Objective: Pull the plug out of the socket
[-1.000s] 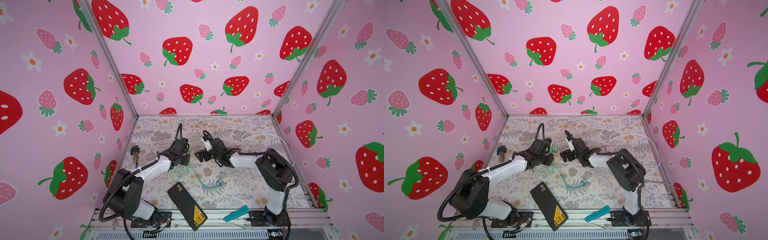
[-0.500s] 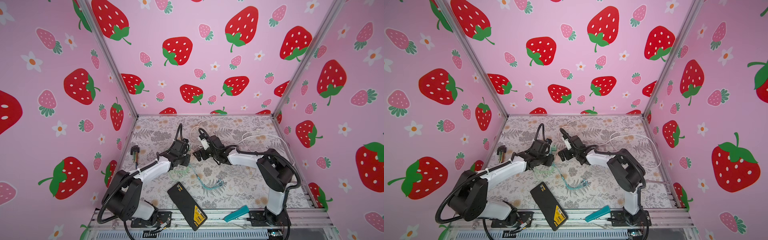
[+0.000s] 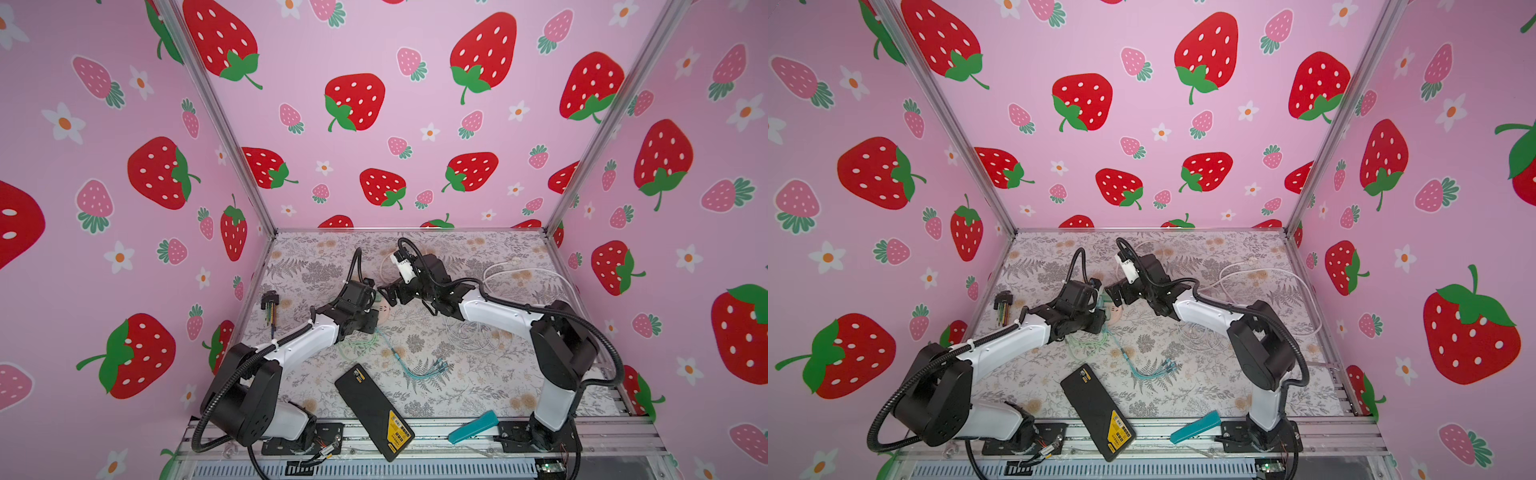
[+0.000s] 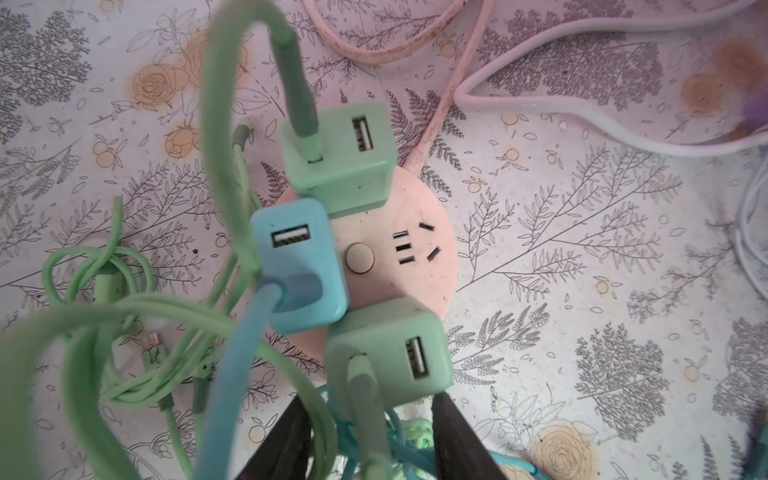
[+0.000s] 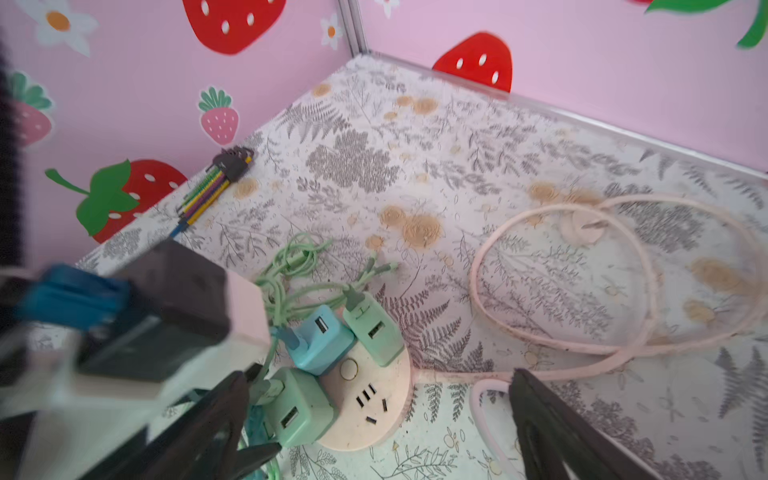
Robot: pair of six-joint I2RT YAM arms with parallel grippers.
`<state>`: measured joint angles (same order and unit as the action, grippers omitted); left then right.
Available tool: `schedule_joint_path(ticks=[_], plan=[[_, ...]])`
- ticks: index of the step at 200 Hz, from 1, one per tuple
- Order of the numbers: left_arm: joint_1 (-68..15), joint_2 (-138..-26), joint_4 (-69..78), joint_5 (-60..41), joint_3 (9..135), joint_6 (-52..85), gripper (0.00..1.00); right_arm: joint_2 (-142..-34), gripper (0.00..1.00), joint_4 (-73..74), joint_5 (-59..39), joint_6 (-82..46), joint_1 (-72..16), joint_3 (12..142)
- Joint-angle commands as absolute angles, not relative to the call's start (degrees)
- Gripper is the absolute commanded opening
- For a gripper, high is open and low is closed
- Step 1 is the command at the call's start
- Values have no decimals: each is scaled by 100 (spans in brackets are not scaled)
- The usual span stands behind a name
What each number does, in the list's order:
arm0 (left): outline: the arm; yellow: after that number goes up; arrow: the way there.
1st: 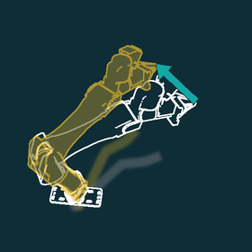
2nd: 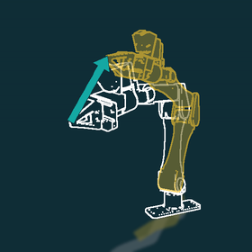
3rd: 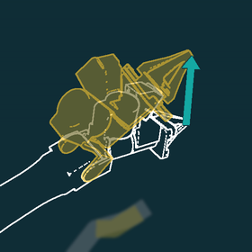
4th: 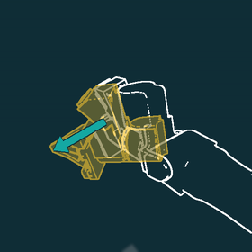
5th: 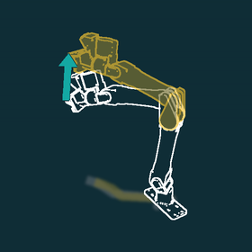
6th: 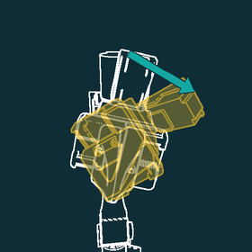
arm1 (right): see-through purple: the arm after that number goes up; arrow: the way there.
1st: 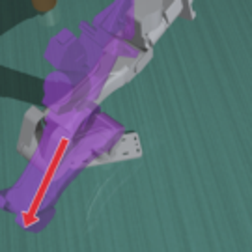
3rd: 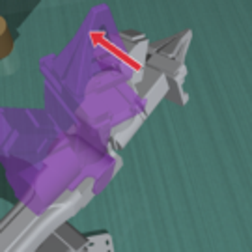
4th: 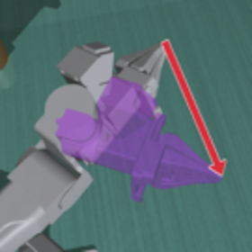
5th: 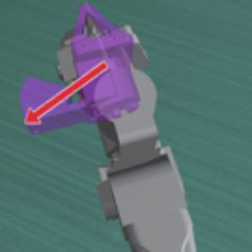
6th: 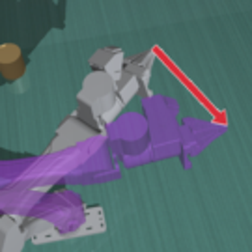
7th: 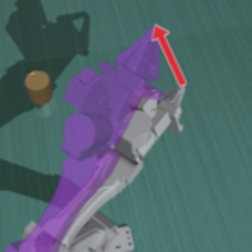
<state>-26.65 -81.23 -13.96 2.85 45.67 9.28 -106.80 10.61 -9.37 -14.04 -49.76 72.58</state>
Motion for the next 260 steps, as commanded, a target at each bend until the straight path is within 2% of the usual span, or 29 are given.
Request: schedule_joint_path(ticks=[1, 98, 149, 215, 237, 260], plan=[[-2568, -7933, -1459, 203, 4479, 897, 47, -11133, 100, 884, -1160, -1183, -5010, 7504], [-2496, -7890, -1605, 158, 4524, 896, 46, -11917, 92, 760, -1100, -989, -5010, 7593], [-2527, -7819, -1878, 202, 4742, 970, 54, -12077, 88, 607, -853, -974, -5002, 7607], [-3015, -6717, -2634, 1317, 4800, 1414, 64, -12103, 87, 597, -919, -1133, -4954, 7559], [-3210, -6348, -2656, 1369, 4665, 1621, 65, -12111, 86, 582, -923, -1156, -4944, 7554], [-3395, -6201, -2248, 927, 4453, 1771, 65, -12138, 86, 588, -935, -1212, -4905, 7555]])
